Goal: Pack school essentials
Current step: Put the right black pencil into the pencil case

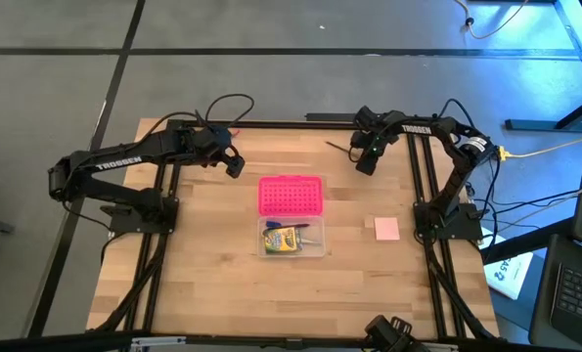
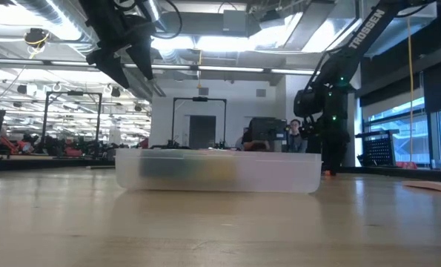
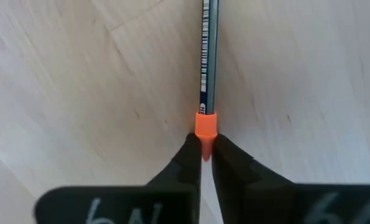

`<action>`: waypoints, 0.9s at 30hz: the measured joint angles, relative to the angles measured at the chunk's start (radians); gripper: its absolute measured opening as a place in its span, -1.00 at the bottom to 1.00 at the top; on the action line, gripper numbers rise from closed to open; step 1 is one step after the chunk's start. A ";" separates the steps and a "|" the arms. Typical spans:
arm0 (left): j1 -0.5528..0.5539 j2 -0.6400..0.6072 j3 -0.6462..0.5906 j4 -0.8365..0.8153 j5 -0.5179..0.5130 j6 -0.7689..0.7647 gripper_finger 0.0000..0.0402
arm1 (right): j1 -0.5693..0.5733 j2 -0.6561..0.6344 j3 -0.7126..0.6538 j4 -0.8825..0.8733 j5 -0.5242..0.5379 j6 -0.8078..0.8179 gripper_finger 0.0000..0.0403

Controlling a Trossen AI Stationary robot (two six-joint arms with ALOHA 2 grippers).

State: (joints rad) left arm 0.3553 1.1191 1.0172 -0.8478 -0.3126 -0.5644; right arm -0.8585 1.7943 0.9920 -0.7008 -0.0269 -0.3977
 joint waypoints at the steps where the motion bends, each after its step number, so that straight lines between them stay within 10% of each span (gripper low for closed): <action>1: 0.000 0.000 0.000 0.000 0.000 0.000 0.97 | 0.000 0.000 0.000 0.000 0.000 0.000 -0.88; 27: 0.000 0.000 0.000 -0.001 0.000 0.000 0.97 | 0.039 0.009 0.049 -0.065 -0.040 -0.002 -0.89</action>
State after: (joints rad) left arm 0.3550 1.1191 1.0172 -0.8486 -0.3122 -0.5640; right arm -0.8191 1.8029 1.0413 -0.7656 -0.0665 -0.4000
